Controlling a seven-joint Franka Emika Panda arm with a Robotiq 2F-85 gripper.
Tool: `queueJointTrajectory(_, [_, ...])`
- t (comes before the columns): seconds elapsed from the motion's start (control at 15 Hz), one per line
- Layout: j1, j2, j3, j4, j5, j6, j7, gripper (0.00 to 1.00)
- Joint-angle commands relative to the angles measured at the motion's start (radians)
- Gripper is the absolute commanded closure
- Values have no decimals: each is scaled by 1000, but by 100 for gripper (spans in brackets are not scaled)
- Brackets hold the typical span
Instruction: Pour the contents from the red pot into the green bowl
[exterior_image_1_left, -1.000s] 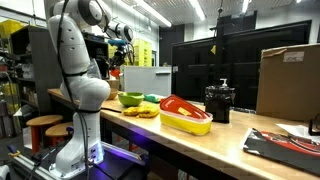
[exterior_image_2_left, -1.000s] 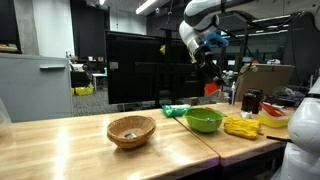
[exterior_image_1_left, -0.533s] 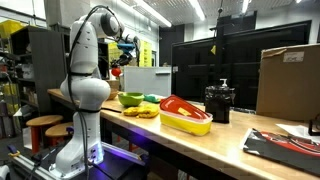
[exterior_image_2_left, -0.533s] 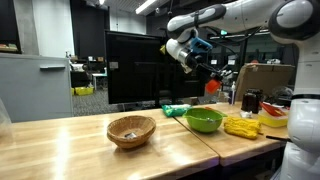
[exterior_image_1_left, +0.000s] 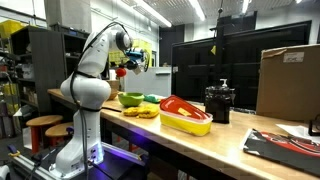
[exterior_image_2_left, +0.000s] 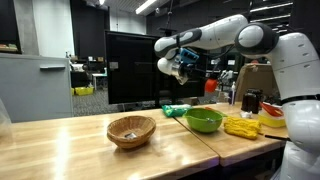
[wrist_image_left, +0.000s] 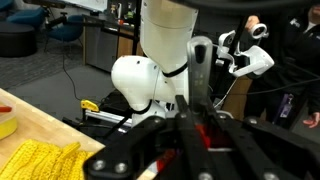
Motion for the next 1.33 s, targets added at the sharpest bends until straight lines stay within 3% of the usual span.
queueJointTrajectory(0.0, [0, 92, 11, 79, -72, -68, -99, 96])
queueJointTrajectory(0.4, [-26, 164, 40, 97, -152, -82, -212, 96])
queueJointTrajectory(0.73, [-38, 200, 40, 92, -150, -153, -213, 96])
queueJointTrajectory(0.8, [-42, 176, 35, 10, -141, -108, -208, 96])
queueJointTrajectory(1.27, [-53, 181, 29, -108, -120, -105, -198, 96])
